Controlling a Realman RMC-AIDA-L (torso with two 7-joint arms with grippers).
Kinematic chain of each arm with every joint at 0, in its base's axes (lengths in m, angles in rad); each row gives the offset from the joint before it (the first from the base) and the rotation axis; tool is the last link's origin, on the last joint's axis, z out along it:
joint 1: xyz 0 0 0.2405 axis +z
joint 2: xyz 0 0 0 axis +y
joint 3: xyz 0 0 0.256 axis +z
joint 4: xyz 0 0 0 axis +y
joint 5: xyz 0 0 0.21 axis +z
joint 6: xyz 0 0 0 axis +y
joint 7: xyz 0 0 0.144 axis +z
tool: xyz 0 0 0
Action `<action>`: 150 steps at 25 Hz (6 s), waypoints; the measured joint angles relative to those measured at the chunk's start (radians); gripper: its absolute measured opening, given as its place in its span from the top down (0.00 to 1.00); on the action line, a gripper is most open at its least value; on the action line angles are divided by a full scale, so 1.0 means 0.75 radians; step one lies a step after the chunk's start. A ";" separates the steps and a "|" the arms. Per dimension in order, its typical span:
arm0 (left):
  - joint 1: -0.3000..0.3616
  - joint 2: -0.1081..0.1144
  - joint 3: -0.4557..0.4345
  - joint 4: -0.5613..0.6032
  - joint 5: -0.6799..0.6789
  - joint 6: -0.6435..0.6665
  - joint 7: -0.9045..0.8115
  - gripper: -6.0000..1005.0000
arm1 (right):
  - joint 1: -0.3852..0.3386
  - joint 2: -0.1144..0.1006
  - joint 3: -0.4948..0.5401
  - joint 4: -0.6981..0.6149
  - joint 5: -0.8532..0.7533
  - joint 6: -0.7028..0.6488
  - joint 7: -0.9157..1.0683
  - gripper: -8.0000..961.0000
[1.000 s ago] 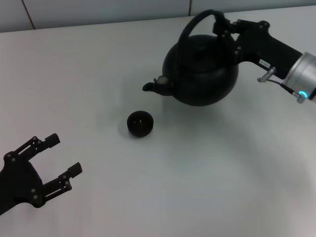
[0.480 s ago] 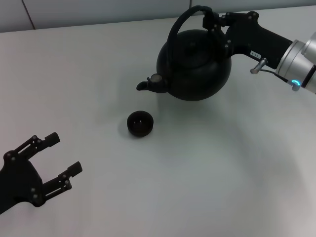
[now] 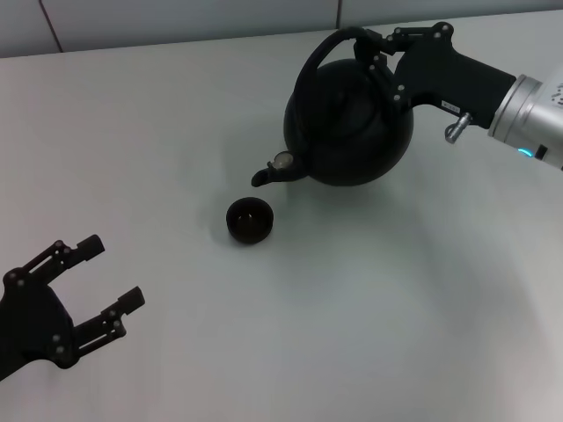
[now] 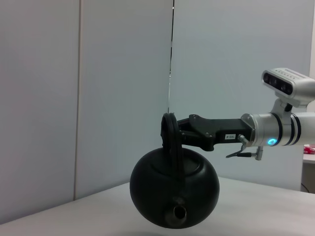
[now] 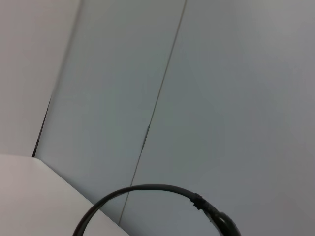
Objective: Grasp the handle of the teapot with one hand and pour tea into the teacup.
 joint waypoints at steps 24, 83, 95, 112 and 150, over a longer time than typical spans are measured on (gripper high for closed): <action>-0.008 0.000 0.000 0.000 -0.005 0.006 -0.001 0.19 | 0.044 0.002 -0.140 -0.051 0.000 0.037 -0.194 0.86; -0.022 0.002 0.000 -0.016 -0.023 0.008 -0.005 0.19 | -0.226 0.007 -0.181 0.003 0.416 0.042 0.304 0.83; -0.023 0.002 0.004 -0.016 -0.023 0.012 -0.003 0.19 | -0.244 0.008 -0.122 0.085 0.434 0.023 0.309 0.82; -0.025 0.002 0.004 -0.016 -0.023 0.012 0.000 0.19 | -0.237 0.009 -0.097 0.217 0.454 0.087 0.095 0.81; -0.038 0.002 0.010 -0.035 -0.023 -0.006 -0.001 0.19 | -0.510 0.001 -0.020 0.242 0.448 -0.203 0.087 0.36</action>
